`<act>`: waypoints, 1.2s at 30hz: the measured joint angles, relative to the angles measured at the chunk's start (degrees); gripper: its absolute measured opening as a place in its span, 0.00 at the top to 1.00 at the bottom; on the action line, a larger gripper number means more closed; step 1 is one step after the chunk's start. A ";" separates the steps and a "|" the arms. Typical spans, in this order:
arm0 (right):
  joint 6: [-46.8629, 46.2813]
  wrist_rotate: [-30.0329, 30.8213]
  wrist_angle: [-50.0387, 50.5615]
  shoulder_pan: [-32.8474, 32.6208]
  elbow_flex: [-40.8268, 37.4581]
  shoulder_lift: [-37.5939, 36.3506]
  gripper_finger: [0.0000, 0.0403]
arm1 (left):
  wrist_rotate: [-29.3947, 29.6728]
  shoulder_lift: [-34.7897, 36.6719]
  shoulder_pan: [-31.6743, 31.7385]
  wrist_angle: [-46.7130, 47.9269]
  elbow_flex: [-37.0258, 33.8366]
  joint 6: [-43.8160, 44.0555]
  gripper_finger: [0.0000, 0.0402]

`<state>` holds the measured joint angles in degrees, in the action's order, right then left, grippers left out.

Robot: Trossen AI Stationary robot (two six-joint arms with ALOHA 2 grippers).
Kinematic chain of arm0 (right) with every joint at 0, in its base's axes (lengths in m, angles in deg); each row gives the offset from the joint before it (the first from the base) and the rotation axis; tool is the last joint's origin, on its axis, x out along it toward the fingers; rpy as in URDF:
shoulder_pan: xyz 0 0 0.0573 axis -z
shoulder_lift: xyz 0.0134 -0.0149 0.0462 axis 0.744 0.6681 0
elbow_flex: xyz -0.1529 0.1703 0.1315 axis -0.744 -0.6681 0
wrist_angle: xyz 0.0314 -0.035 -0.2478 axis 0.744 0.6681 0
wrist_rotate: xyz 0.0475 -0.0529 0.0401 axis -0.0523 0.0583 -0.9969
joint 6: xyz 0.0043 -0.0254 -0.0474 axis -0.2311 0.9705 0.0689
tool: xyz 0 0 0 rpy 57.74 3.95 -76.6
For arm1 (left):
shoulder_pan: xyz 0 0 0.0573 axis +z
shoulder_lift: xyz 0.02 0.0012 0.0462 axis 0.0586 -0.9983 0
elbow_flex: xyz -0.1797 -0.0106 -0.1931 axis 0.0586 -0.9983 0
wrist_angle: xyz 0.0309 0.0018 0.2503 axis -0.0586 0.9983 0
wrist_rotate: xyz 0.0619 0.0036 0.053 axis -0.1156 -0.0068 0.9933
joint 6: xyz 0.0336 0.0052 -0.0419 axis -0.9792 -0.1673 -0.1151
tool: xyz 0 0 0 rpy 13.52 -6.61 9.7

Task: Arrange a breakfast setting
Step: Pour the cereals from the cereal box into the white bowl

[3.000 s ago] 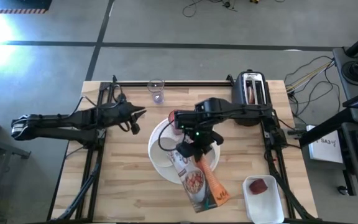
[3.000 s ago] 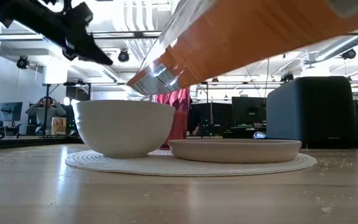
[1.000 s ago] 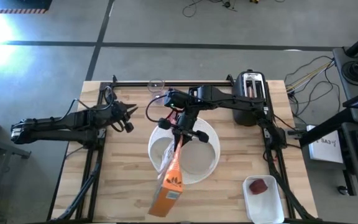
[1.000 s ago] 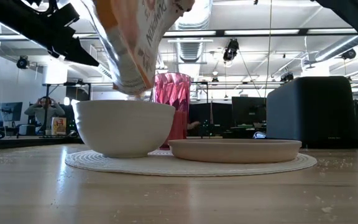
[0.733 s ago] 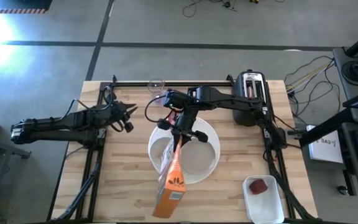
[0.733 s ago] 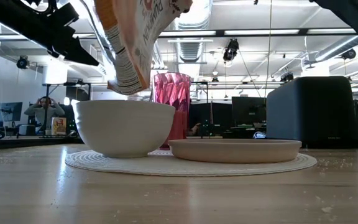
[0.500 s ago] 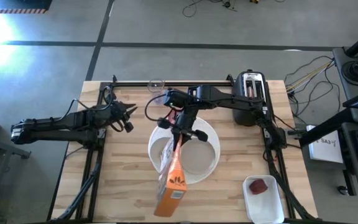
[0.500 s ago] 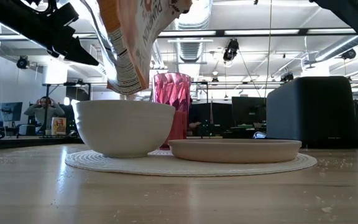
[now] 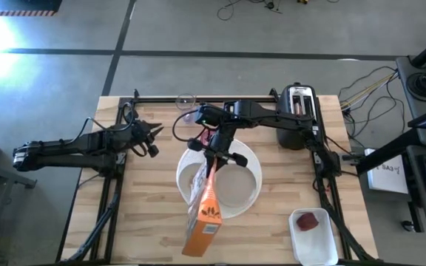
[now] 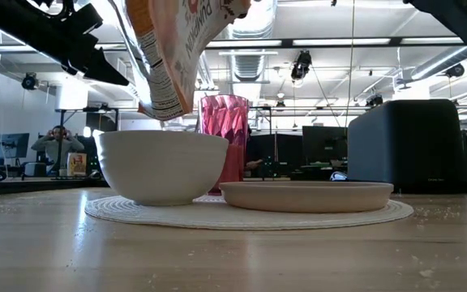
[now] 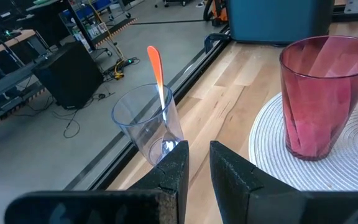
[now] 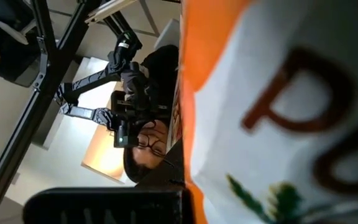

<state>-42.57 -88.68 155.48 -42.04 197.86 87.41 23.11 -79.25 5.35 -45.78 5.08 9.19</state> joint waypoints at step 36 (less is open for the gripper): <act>1.63 -0.50 0.02 0.62 0.00 0.07 0.98 | 0.00 -0.02 0.01 0.00 0.00 -0.02 0.88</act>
<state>-40.93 -89.18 155.50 -41.42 197.86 87.48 23.11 -79.27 5.36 -45.78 5.08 9.17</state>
